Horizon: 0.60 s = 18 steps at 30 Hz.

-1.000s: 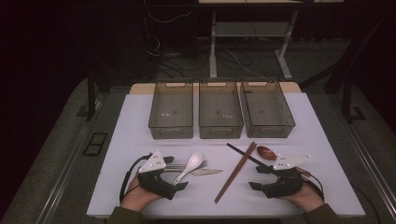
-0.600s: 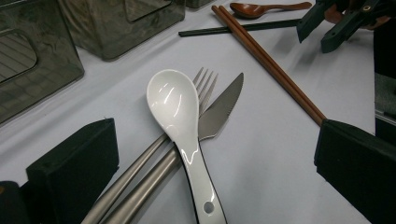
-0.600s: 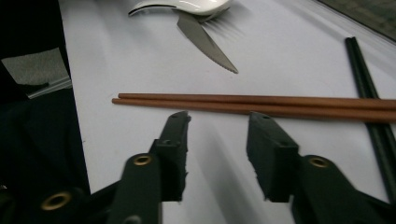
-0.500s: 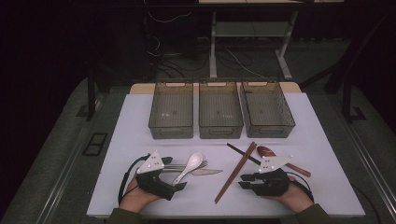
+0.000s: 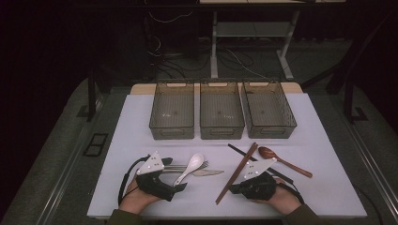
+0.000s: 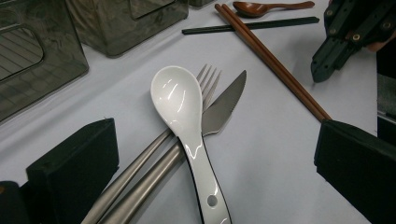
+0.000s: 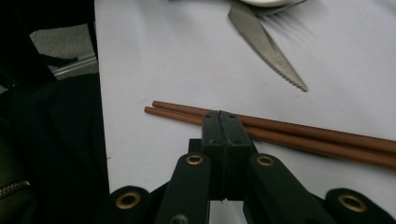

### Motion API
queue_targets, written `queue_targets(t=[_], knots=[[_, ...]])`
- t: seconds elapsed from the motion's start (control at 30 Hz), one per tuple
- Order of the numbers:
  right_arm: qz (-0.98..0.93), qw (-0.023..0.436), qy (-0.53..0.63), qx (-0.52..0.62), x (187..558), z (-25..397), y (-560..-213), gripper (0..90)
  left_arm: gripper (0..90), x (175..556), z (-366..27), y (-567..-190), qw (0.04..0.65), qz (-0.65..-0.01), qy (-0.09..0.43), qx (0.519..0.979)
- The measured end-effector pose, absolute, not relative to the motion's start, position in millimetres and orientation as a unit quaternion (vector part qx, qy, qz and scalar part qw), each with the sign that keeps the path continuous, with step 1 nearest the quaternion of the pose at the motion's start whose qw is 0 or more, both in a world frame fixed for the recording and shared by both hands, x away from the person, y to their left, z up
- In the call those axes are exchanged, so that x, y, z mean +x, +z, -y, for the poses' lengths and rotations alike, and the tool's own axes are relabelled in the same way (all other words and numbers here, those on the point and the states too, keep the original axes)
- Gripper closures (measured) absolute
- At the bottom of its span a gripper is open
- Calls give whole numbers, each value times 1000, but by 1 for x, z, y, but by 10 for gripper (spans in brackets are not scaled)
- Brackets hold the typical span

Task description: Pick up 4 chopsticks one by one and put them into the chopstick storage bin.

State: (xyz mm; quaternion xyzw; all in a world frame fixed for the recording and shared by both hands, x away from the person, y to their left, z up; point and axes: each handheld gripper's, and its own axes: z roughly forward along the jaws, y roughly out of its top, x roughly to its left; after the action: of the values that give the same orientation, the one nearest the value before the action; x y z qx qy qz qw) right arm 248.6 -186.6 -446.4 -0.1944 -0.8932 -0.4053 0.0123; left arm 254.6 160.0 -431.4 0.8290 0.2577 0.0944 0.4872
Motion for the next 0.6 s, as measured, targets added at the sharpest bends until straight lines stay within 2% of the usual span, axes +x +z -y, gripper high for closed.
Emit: queue_targets(t=[0.6], knots=[[900, 11, -395, -185, 255, 168, -452, 890, 0, 255, -159, -432, 485, -256, 92, 831]])
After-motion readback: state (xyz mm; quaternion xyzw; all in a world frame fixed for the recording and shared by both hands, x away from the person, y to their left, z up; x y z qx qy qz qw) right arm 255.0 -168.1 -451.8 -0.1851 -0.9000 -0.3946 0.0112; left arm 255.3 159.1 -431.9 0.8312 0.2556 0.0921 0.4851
